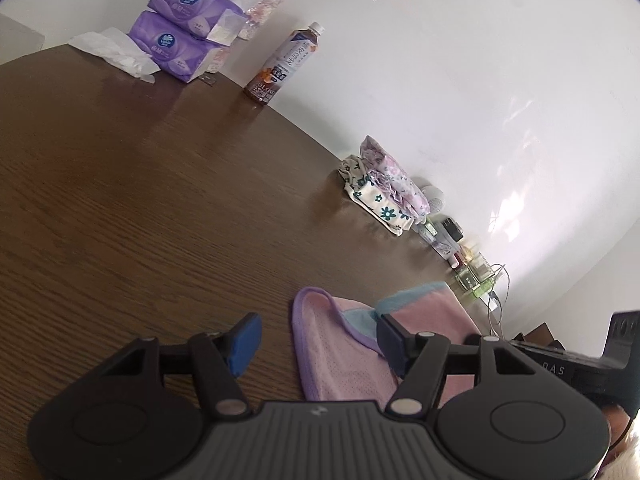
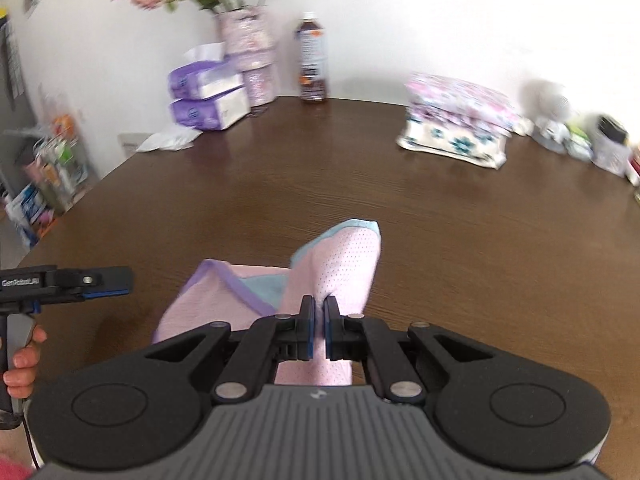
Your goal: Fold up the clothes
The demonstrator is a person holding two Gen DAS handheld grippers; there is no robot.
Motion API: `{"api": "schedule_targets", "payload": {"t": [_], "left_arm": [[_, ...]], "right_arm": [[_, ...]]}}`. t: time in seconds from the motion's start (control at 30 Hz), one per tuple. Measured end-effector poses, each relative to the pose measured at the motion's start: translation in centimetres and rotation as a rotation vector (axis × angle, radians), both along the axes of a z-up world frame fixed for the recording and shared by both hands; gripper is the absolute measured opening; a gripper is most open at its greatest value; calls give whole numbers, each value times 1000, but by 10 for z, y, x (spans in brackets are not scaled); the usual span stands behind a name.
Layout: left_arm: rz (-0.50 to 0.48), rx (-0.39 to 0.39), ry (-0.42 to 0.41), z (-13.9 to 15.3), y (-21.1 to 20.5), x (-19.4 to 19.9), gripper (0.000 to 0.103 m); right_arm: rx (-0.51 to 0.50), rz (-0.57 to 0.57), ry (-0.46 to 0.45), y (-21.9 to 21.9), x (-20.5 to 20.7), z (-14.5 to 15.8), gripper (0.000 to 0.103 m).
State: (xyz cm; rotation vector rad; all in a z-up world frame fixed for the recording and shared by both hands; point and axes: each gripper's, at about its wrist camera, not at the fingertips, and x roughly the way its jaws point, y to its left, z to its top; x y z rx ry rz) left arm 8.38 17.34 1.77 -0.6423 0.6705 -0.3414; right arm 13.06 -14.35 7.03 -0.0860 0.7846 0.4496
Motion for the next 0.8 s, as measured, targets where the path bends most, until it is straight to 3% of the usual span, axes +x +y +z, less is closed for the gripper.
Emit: {"api": "schedule_targets", "payload": {"t": [0.23,0.57,0.8], "left_arm": [[18,7,-2,0,5,-3,65],[17,19,-5,-2,5,-5,67],[-30,93,3,-7,-6,-2,66]], "right_arm": [[24,90,16,38,-4,-4,4],[85,122,70,67,-8,-23,4],[135,117,82,71,-13,-31,4]]}}
